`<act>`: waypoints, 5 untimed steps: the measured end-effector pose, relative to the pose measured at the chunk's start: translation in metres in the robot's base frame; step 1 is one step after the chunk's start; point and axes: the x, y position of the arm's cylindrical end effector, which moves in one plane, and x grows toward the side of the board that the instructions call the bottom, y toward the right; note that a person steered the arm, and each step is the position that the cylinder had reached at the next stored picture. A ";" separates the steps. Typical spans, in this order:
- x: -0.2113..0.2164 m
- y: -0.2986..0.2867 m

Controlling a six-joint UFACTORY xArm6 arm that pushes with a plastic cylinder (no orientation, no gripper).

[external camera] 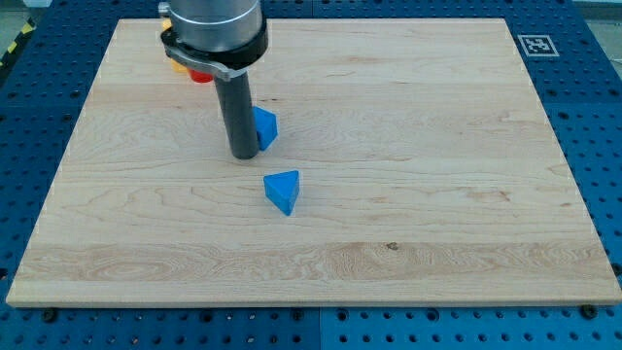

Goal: Push the blue cube closer to the red circle

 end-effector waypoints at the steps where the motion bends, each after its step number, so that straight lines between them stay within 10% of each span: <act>1: 0.000 0.031; 5: -0.055 -0.001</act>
